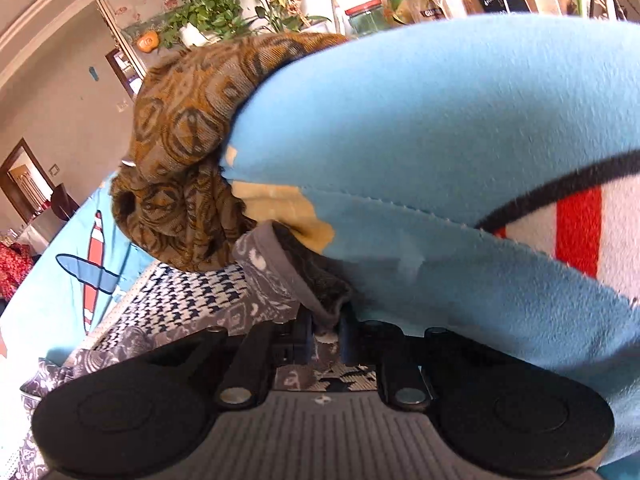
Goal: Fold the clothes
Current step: 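Grasp the sleeve cuff with the right tool and lift it, then carry the sleeve with the right tool across the jacket body and lay it down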
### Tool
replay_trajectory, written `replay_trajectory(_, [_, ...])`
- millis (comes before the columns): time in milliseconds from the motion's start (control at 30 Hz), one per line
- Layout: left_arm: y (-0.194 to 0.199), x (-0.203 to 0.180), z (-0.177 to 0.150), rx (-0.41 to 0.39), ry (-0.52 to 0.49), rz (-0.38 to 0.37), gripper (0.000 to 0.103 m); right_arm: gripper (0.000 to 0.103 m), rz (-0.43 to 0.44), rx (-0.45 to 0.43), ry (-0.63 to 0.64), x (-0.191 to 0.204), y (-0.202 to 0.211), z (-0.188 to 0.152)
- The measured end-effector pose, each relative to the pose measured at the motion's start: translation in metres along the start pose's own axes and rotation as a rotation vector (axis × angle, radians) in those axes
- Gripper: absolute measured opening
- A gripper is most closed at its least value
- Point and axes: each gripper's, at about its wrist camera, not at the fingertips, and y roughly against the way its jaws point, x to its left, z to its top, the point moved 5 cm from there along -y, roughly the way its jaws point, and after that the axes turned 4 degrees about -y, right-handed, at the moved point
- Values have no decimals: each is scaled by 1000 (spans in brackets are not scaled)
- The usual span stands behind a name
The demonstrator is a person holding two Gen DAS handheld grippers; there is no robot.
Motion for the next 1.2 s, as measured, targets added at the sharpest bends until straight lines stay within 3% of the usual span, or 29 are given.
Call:
replay_trajectory(167, [-3,1,-2,14,12,2,103,13,151,-25,66,32,12,-1])
replay_trajectory(300, [-5,2,-5,30,28,-10,103,13,257,3,73,61,15,-11])
replay_trajectory(800, [-5,10,-8,54,90,-25,103,13,394,25,8,124,8,-34])
replay_trajectory(1200, [0,26,-9,44,107,19,103,13,622,84,80,215,9,-78])
